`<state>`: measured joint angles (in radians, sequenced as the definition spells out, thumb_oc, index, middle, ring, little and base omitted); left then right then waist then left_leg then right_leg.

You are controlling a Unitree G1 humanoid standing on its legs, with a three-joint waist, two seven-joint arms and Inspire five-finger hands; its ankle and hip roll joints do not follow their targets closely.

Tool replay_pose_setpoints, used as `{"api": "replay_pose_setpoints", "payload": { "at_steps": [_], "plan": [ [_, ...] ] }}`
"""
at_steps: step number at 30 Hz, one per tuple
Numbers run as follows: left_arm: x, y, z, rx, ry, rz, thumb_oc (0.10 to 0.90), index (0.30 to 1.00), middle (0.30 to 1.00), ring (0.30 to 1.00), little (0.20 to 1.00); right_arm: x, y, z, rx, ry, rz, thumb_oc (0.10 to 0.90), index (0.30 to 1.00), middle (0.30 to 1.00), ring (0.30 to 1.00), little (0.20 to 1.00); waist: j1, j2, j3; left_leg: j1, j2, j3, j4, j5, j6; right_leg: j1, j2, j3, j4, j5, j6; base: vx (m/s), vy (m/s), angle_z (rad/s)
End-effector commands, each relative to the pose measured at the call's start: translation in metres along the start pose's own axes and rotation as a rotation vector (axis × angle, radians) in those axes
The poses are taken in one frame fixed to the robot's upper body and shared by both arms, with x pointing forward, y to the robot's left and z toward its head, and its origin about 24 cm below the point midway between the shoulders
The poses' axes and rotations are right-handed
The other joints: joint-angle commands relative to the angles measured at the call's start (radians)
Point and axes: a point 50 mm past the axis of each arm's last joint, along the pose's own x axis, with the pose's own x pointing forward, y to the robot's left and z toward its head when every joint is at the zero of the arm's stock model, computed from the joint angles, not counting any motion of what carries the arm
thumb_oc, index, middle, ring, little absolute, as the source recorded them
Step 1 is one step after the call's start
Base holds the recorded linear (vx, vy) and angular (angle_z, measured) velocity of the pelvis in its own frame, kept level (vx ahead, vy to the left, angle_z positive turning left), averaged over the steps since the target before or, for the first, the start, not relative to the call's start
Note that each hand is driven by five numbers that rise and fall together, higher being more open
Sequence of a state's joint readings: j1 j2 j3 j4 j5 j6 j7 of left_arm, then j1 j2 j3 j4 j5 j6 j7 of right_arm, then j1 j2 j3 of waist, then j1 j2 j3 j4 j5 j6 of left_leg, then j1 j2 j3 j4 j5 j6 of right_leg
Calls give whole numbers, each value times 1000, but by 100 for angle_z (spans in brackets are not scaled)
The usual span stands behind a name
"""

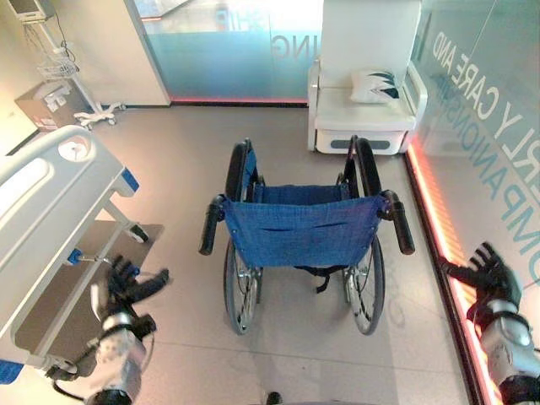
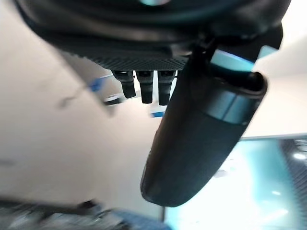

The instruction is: Push the wheelchair next to the bed

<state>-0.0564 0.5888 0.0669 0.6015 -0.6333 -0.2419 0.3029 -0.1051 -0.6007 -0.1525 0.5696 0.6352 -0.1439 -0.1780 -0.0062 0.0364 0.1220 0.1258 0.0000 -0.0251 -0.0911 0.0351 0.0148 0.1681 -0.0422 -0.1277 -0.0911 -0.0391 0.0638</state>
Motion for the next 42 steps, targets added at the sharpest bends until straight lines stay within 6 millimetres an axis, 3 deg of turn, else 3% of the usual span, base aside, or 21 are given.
{"api": "replay_pose_setpoints", "payload": {
  "at_steps": [1, 6, 7, 11, 13, 18, 22, 27, 42],
  "plan": [
    [27, -18, 106, -73, -408, -6, 800, 900, 900, 900, 900, 15, 22, 103, 10, -413, -5, 800, 900, 900, 900, 900, 22, -29, -22, 44, -51, 25, 11, -88, -32, -13, -37, 29, 8, 36, 33, 0, 0, 0],
    [26, -29, 137, -96, -502, -73, 800, 900, 900, 900, 900, 11, 33, 138, 3, -552, 13, 800, 900, 900, 900, 900, 20, -28, -25, 40, -52, 25, 8, -89, -32, -15, -37, 36, 4, 33, 35, 0, 0, 0],
    [24, -34, 151, -117, -546, -113, 800, 900, 900, 900, 900, 8, 39, 151, 14, -607, 50, 800, 900, 900, 900, 900, 20, -29, -26, 39, -52, 24, 7, -90, -32, -16, -36, 38, 4, 30, 35, 0, 0, 0],
    [11, -42, 170, -227, -624, -220, 800, 900, 900, 900, 900, -5, 53, 171, 30, -719, 123, 800, 900, 900, 900, 900, 23, -31, -29, 38, -52, 21, 6, -91, -31, -15, -36, 41, 4, 27, 35, 0, 0, 0],
    [6, -44, 173, -254, -643, -261, 800, 900, 900, 900, 900, -10, 56, 175, 44, -755, 146, 800, 900, 900, 900, 900, 24, -32, -30, 38, -51, 21, 6, -92, -31, -16, -35, 41, 4, 26, 35, 0, 0, 0],
    [-15, -73, 172, -291, -619, -542, 800, 900, 900, 900, 900, -29, 72, 185, 102, -843, 266, 800, 900, 900, 900, 900, 31, -37, -29, 34, -49, 18, 5, -89, -28, -19, -34, 42, 4, 30, 34, 0, 0, 0],
    [-22, -83, 163, -242, -564, -667, 800, 900, 900, 900, 900, -36, 80, 184, 116, -826, 376, 800, 900, 900, 900, 900, 33, -39, -31, 31, -49, 17, 5, -88, -26, -23, -32, 43, 4, 32, 36, 0, 0, 0],
    [-28, -84, 150, -148, -505, -764, 800, 900, 900, 900, 900, -40, 89, 166, 49, -718, 519, 800, 900, 900, 900, 900, 31, -40, -30, 31, -48, 20, 4, -88, -25, -25, -31, 46, 4, 32, 39, 0, 0, 0],
    [-20, -68, 123, 238, -346, -673, 800, 900, 900, 900, 900, -43, 96, 129, -327, -444, 686, 800, 900, 900, 900, 900, 27, -42, -14, 23, -45, 32, 4, -73, -25, -34, -33, 46, 4, 47, 51, 0, 0, 0]
  ]
}}
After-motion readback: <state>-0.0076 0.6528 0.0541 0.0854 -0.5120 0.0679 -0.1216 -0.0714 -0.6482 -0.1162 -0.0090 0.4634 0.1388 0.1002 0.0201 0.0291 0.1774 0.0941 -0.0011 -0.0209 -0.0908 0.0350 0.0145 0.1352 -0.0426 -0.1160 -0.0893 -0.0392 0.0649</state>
